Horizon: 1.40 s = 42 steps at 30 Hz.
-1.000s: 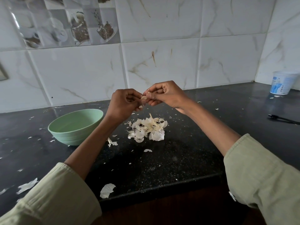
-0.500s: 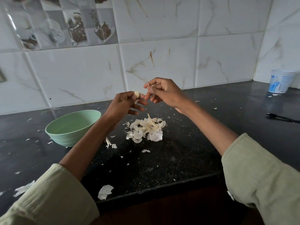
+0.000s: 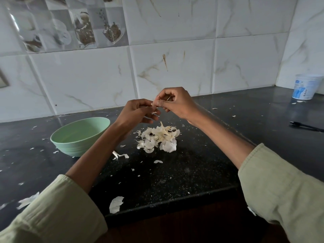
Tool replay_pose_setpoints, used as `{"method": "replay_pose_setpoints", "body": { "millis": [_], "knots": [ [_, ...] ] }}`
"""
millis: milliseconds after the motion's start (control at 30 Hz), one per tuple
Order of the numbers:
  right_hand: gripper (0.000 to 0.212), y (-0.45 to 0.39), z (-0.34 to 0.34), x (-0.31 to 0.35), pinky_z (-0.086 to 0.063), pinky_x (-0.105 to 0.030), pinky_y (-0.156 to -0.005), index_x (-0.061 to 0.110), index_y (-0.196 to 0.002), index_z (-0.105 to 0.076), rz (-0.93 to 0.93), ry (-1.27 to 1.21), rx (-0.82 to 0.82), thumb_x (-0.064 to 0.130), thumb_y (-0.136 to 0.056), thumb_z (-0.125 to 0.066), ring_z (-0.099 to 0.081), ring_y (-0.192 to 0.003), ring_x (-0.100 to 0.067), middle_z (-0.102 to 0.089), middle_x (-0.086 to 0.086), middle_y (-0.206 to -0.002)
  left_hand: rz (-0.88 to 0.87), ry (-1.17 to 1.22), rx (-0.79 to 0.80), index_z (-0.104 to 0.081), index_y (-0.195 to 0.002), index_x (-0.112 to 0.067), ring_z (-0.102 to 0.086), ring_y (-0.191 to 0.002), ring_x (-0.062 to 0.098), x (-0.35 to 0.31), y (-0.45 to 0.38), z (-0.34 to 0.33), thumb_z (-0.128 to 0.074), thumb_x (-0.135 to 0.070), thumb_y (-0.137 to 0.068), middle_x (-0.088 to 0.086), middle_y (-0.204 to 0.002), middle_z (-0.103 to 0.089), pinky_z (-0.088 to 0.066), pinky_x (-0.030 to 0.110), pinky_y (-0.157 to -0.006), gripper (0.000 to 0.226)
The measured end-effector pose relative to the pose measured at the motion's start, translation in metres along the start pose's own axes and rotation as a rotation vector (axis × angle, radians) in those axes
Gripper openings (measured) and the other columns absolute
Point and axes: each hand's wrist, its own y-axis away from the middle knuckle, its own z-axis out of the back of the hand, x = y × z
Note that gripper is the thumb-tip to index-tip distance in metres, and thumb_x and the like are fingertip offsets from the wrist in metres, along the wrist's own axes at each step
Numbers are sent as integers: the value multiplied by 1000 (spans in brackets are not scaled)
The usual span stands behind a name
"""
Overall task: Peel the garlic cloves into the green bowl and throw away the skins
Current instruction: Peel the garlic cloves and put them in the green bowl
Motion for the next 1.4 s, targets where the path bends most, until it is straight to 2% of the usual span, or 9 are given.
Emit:
{"method": "replay_pose_setpoints", "body": {
  "millis": [167,333,533,633,733,867,1100,1233,1400],
  "knots": [
    [6,1,-6,1,-62,-31,-76,16,-94,-83,74,151,-43,17,-88,-82,-70,-71,-1,-78,11,-86,7,46,-32,-70,-117,2,-72,-83,21,3,-1,-7,-58,-13,-107,18,-103,-78,-57,28,-72,22],
    [35,6,-4,14,-55,-18,-83,16,-114,-80,135,190,102,-4,-97,-56,-67,-96,3,-75,6,-112,-49,-31,-171,-73,-114,1,-67,-67,15,4,-2,-2,-57,-21,-108,14,-89,-76,-57,25,-65,27],
    [51,7,-7,17,-59,-38,-74,20,-140,-59,93,91,168,-5,-97,-52,-70,-88,-26,-78,13,-105,-209,-659,-289,-73,-91,-10,-65,-60,17,-17,5,11,-51,-6,-96,4,-72,-71,-51,30,-57,23],
    [34,7,-4,16,-55,-25,-68,13,-130,-65,107,131,166,-1,-100,-58,-71,-77,-11,-78,5,-99,-176,-756,-313,-73,-86,-10,-57,-60,9,-31,12,27,-46,-8,-90,-9,-66,-63,-41,25,-58,28],
    [25,9,1,13,-50,-19,-72,12,-115,-73,109,230,183,-2,-99,-60,-63,-71,5,-77,3,-96,-117,-743,-465,-62,-73,-3,-50,-65,35,-38,19,54,-40,-21,-83,11,-67,-62,-41,41,-61,30],
    [23,11,0,15,-45,-8,-65,11,-104,-77,77,269,223,-2,-99,-59,-62,-66,12,-76,3,-92,87,-887,-580,-57,-72,-1,-50,-71,41,-38,37,74,-39,-32,-78,20,-75,-62,-46,44,-72,37],
    [21,12,-2,15,-54,-23,-71,15,-99,-78,45,321,290,2,-99,-61,-63,-65,10,-76,6,-87,267,-1096,-473,-69,-77,-1,-54,-79,40,-31,42,71,-39,-29,-73,18,-87,-62,-36,41,-78,41],
    [25,13,-3,15,-49,-14,-65,20,-97,-77,31,335,319,1,-99,-61,-63,-64,8,-76,6,-86,287,-1122,-469,-71,-78,-2,-51,-76,36,-31,44,72,-36,-32,-68,14,-80,-57,-36,42,-81,47],
    [21,13,-4,14,-56,-18,-65,16,-99,-77,7,356,348,2,-98,-61,-66,-62,1,-77,5,-86,305,-1088,-435,-55,-73,-5,-52,-86,38,-27,43,74,-45,-22,-83,13,-86,-54,-41,46,-92,22]
  ]
}}
